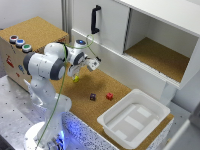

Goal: Rotate left the pink block

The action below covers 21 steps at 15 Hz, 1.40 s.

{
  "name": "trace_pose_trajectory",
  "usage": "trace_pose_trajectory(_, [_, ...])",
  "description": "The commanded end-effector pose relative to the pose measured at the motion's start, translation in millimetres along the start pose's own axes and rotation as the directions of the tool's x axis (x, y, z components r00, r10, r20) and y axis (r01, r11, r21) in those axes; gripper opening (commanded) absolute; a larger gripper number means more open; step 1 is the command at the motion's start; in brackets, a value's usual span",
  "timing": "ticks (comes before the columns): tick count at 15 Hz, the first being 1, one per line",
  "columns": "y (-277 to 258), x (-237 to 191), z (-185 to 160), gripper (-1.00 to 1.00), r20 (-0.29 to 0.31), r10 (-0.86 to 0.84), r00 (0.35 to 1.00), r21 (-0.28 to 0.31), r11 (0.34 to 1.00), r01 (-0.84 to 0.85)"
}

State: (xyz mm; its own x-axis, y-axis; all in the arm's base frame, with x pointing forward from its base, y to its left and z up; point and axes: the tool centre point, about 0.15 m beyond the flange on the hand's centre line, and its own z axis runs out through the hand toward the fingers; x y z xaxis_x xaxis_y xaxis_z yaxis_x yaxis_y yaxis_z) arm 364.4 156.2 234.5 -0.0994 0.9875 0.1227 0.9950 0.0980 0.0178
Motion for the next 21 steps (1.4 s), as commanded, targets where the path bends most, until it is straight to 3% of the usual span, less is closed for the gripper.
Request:
trace_pose_trajectory(1, [-14.9, -9.8, -34.6, 1.00, 0.033, 0.225, 0.974, -0.027, 0.974, -0.224])
trace_pose_trajectory(4, [-22.1, -30.6, -45.6, 1.00, -0.003, 0.416, 0.909, -0.018, 0.909, -0.416])
trace_pose_trajectory(8, [-24.1, -92.3, -50.6, 1.00, 0.002, 0.708, 0.706, -0.048, 0.706, -0.707])
trace_pose_trajectory(9, [-22.2, -115.9, -54.0, 1.00, -0.003, 0.786, 0.619, -0.073, 0.617, -0.784])
trace_pose_trajectory(12, [-15.1, -208.4, -57.0, 1.00, 0.014, 0.969, 0.247, -0.104, 0.247, -0.963])
trace_pose_trajectory(14, [-16.2, -260.5, -60.7, 1.00, -0.028, 1.000, 0.013, -0.138, 0.009, -0.990])
trace_pose_trajectory(15, [-17.0, -277.9, -64.4, 1.00, -0.068, 0.995, -0.070, -0.123, -0.078, -0.989])
trace_pose_trajectory(16, [-16.2, -290.6, -69.2, 1.00, -0.101, 0.988, -0.120, -0.117, -0.131, -0.984])
trace_pose_trajectory(18, [-10.2, -299.6, -79.3, 1.00, -0.118, 0.987, -0.113, -0.140, -0.129, -0.982])
trace_pose_trajectory(21, [-3.6, -314.3, -62.6, 1.00, -0.021, 0.995, -0.094, -0.154, -0.096, -0.983])
